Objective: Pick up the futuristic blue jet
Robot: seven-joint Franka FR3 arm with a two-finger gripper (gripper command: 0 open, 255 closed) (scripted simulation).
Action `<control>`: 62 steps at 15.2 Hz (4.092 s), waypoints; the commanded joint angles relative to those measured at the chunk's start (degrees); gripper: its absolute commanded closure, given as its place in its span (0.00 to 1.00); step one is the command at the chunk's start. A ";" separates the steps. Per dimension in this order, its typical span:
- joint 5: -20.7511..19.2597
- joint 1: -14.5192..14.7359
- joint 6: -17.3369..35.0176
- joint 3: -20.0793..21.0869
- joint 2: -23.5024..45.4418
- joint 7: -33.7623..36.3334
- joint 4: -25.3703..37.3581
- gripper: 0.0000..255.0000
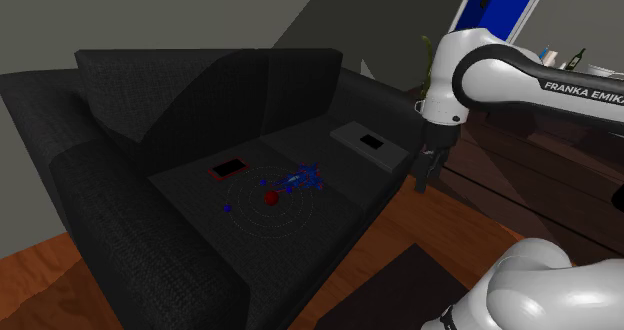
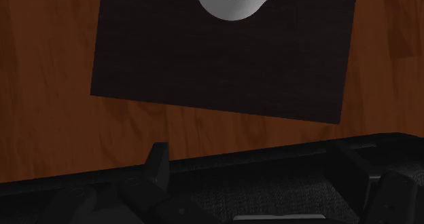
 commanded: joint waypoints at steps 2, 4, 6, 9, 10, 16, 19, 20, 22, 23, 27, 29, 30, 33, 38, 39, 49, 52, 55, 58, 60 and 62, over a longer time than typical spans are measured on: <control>-0.10 -0.03 2.38 0.07 1.08 0.13 -0.77 0.00; -0.32 -0.09 7.15 0.21 3.49 0.41 -2.07 0.00; -0.58 -0.16 11.90 0.33 6.24 0.71 -3.02 0.00; -1.05 -0.33 18.94 0.52 10.93 1.23 -3.78 0.00; -1.22 -0.40 21.24 0.59 12.63 1.42 -3.85 0.00; -2.63 -0.95 34.26 0.99 23.95 2.79 -2.41 0.00; -3.60 -1.28 40.04 1.17 30.08 3.67 -0.50 0.00; -3.97 -1.38 41.84 1.21 32.16 4.00 0.30 0.00; -4.78 -1.57 45.20 1.27 36.36 4.70 2.16 0.00; -5.22 -1.66 46.77 1.29 38.47 5.07 3.21 0.00; -7.11 -1.86 52.25 1.18 46.89 6.63 8.19 0.00; -8.08 -1.85 54.50 1.00 51.08 7.42 11.13 0.00; -8.55 -1.81 55.51 0.88 53.17 7.80 12.71 0.00; -9.54 -1.64 57.52 0.54 57.88 8.61 16.57 0.00; -10.29 -1.50 60.75 0.23 60.71 9.42 16.12 0.00; -10.44 -1.47 61.39 0.16 61.30 9.59 16.07 0.00; -10.67 -1.44 62.36 0.04 62.32 9.80 16.12 1.00; -10.68 -1.40 62.38 0.04 62.25 9.85 16.01 1.00; -10.23 -1.52 60.48 0.26 60.46 9.35 16.15 1.00; -9.78 -1.61 58.55 0.45 58.75 8.86 16.39 1.00; -9.49 -1.66 57.24 0.57 57.65 8.54 16.62 1.00; -9.21 -1.70 55.91 0.67 56.59 8.23 16.90 1.00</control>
